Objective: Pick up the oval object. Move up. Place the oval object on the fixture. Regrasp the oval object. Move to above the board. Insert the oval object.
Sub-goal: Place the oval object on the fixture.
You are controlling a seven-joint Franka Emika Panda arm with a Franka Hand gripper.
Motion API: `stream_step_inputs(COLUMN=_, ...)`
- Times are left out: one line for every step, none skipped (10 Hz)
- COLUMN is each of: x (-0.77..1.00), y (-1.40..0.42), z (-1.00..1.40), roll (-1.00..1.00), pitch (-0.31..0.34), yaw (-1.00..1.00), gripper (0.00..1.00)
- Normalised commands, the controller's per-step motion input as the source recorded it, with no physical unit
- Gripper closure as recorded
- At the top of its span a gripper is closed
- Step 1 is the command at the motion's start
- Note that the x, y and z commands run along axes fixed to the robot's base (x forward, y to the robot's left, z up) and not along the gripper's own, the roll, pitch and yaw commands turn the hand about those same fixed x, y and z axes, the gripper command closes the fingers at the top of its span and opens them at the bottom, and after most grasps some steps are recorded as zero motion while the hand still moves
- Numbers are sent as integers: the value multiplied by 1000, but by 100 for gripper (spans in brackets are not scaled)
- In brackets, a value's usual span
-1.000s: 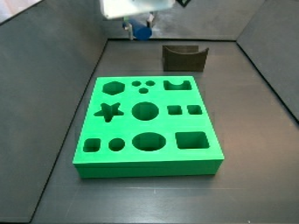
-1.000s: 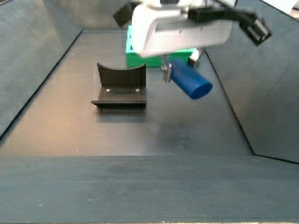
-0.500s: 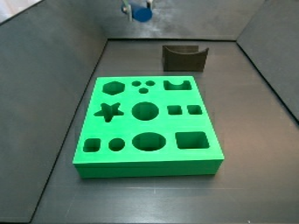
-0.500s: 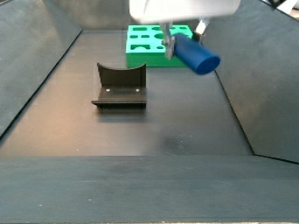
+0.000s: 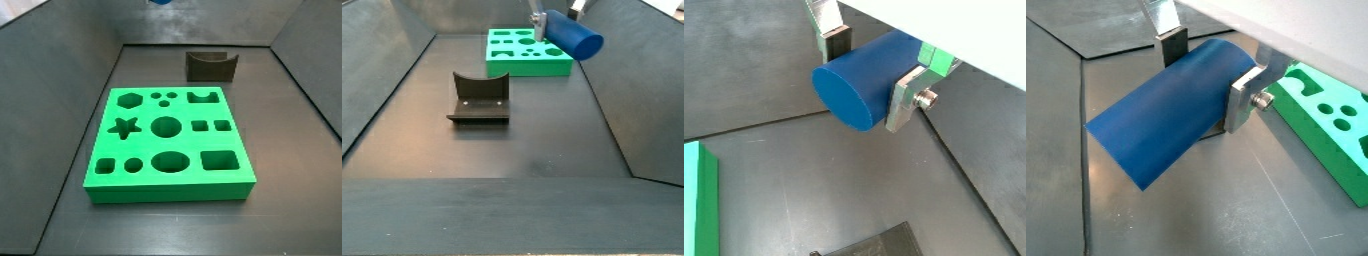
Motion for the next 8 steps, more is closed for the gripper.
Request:
stream_step_inputs(x=1000, y=-749, z=190, roll=-56, pitch=-107, yaw=-1000, gripper=100)
stream_step_inputs(x=1000, y=-622, z=143, roll=-70, pitch=-89, yaw=-1000, gripper=100)
stream_step_inputs(x=1000, y=-477, z=108, roll=-83, pitch=-73, yaw=-1000, gripper=100)
stream_step_inputs(x=1000, y=-350, z=69, roll=-101, pitch=-49, yaw=-942, gripper=100)
stream_step_inputs(x=1000, y=-299, z=53, roll=-96, pitch=-30, yaw=-778, gripper=100)
stream_step_inputs(x=892, y=-161, z=20, roll=-85, pitch=5, yaw=-467, gripper=100)
stream_step_inputs(x=786, y=-96, z=6, roll=-83, pitch=25, yaw=-307, gripper=100)
stream_step_inputs(x=642, y=-45, z=0, roll=-83, pitch=47, yaw=-178, gripper=100)
